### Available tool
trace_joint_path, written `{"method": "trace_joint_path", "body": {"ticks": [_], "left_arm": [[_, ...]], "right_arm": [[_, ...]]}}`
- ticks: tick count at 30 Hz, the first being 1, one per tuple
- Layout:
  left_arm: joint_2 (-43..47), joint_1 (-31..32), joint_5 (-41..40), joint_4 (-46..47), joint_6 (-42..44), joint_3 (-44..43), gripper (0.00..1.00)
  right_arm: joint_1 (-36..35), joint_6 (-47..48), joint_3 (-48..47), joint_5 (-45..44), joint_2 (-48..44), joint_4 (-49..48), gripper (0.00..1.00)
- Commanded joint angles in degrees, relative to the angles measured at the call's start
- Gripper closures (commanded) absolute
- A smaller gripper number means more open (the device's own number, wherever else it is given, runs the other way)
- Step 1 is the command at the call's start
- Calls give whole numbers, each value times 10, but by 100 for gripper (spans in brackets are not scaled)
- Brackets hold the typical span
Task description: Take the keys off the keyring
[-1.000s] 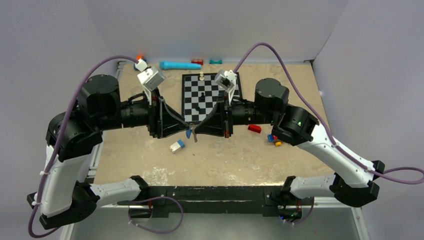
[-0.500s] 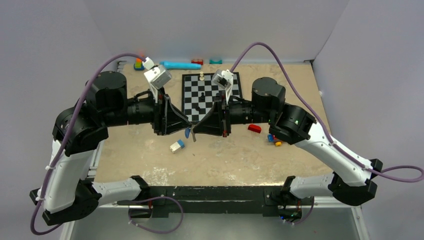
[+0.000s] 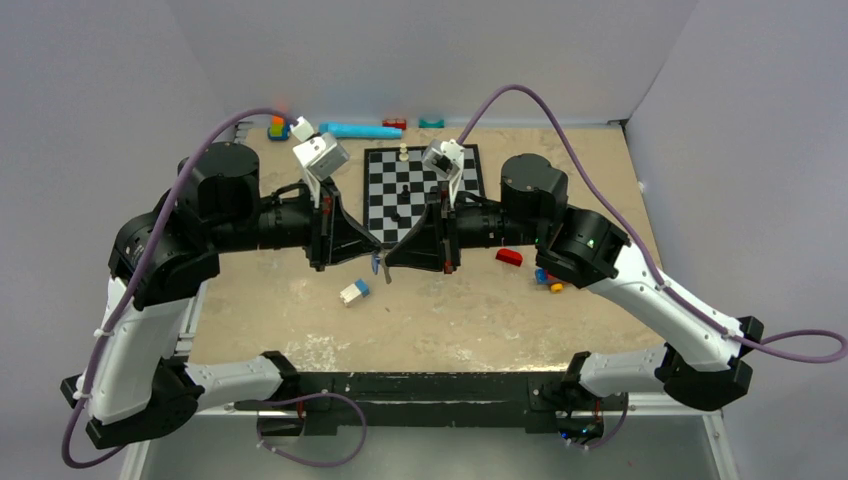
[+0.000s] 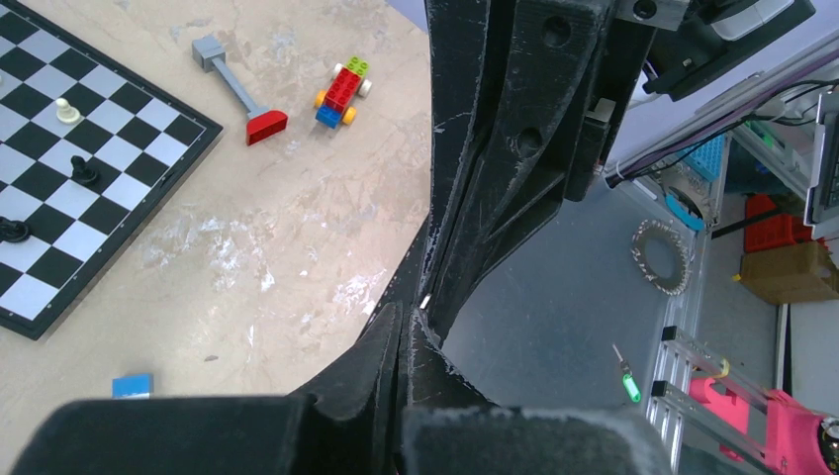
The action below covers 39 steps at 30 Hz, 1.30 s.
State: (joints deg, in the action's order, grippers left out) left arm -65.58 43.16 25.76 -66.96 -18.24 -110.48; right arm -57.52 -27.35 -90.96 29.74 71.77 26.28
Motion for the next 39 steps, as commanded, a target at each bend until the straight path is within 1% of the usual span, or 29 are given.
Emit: {"method": "trace_joint_path", "body": {"ticks": [1,10,18,28,39], "left_arm": [[14,0,1,16,1,-9,100],[59,0,21,100,-49,65,100],[94,0,12,159,-88,126,100],[151,1,-44,261,-156,216,100],[177,0,-72,303,-184,254,100]], "right_arm": [[-3,5,-26,10,-2,-16,100],[-2,-5,-19,10,-1,-36,100],[-2,-19,-5,3,-10,-68,100],[-2,-27,6,-11,-20,-92,100],[-2,-34,16,-8,-27,-112,100]]}}
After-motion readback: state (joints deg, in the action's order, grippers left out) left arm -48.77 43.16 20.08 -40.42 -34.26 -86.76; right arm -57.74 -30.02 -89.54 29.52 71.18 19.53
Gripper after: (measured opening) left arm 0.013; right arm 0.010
